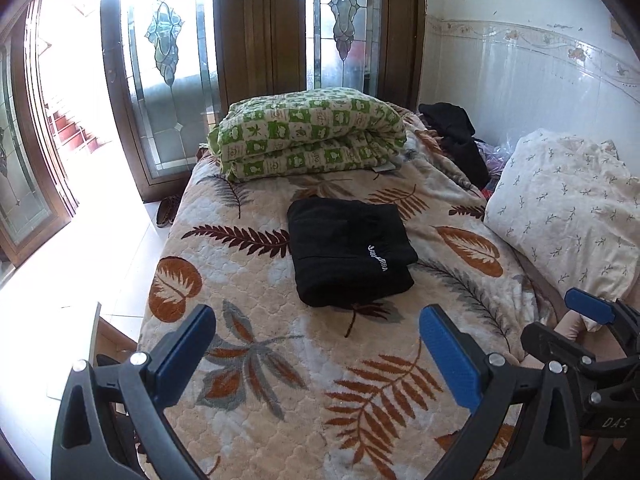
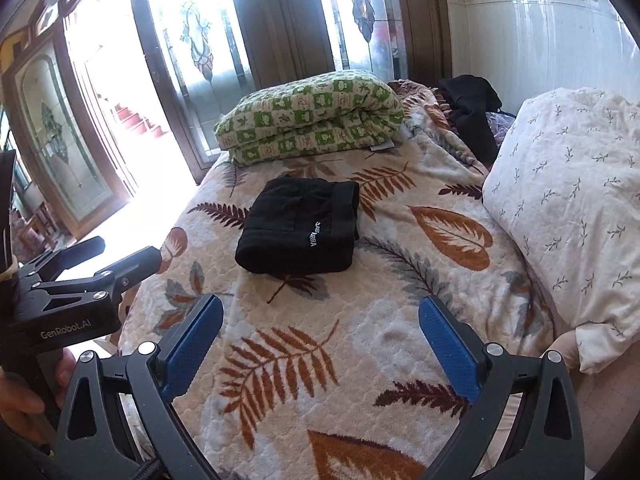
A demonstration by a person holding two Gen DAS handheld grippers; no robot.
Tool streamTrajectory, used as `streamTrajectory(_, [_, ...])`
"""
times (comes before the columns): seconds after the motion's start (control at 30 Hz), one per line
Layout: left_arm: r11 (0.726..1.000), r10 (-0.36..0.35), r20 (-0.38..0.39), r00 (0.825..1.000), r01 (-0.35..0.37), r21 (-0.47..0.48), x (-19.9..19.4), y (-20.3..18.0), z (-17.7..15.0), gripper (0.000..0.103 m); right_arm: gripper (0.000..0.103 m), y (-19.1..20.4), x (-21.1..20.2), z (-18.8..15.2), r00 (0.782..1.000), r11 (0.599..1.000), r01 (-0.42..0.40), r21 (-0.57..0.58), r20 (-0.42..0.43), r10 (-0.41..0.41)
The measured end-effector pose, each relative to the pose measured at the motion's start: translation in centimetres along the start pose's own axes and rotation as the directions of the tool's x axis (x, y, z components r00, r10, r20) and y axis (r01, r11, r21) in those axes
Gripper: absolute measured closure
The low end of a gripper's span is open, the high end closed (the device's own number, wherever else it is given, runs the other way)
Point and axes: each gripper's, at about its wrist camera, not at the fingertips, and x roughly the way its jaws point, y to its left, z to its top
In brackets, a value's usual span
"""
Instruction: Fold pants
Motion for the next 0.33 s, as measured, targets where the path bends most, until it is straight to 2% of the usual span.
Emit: streamTrajectory(0.33, [1.000, 0.017, -0.041, 0.999, -0.016, 0.022, 1.5, -1.7, -0.8, 0.000, 0.004, -1.1, 0.5, -0.5, 1.000, 0.999, -0.005, 0.034, -0.014, 0.006])
